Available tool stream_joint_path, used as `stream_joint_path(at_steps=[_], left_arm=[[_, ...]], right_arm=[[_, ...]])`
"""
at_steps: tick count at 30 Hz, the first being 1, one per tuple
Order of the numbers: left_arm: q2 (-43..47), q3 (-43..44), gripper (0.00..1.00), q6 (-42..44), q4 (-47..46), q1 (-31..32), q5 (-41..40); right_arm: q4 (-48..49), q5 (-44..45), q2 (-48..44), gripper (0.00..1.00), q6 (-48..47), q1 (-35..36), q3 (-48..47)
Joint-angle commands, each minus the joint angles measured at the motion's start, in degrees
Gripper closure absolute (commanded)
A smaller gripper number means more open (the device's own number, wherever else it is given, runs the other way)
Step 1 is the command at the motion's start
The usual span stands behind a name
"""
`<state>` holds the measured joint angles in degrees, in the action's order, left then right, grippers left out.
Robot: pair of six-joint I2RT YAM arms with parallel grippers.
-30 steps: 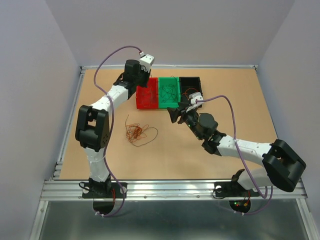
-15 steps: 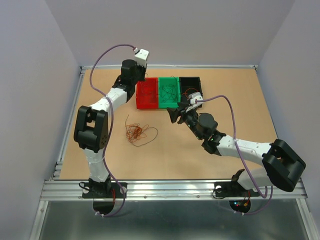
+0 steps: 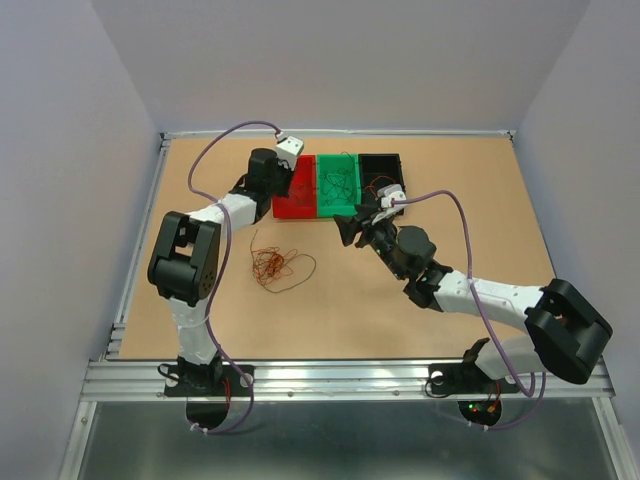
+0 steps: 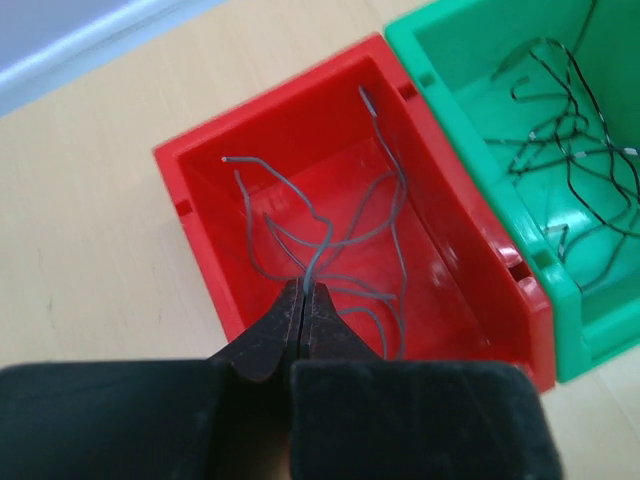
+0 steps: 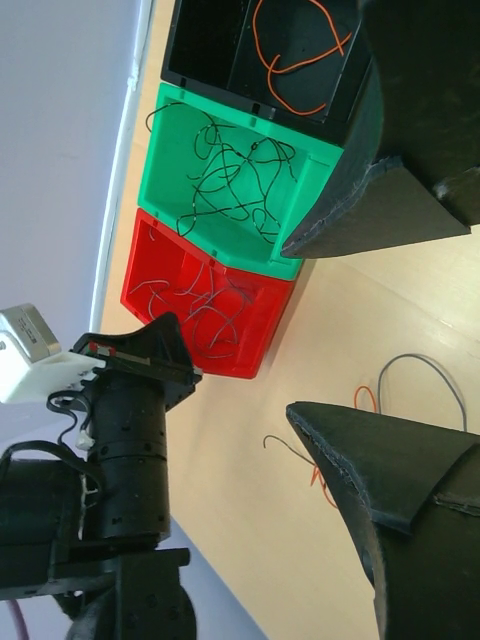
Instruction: Untangle the cables
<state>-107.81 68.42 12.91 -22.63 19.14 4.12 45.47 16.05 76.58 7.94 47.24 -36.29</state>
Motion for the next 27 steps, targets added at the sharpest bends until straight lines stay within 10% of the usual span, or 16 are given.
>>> stream_joint_path(at_steps=[1,14,27], left_arm=[[1.38,8.29,0.93,1.6,11.78,0.46,5.54],[7.95,5.85,0.39,3.62,11.65,0.46,3.97],[25.45,-9.79,0.22,26.36,29.66,2.74,20.65]], right_arm=[[2.25,-0.32,-0.64,0.36,0.4,-0.05,-2.9],[-1.34,0.47,-1.16,0.35,0.93,-0.05,-3.96],[-6.62,1.79,-5.91,0.35,0.76,-0.05,-3.08]])
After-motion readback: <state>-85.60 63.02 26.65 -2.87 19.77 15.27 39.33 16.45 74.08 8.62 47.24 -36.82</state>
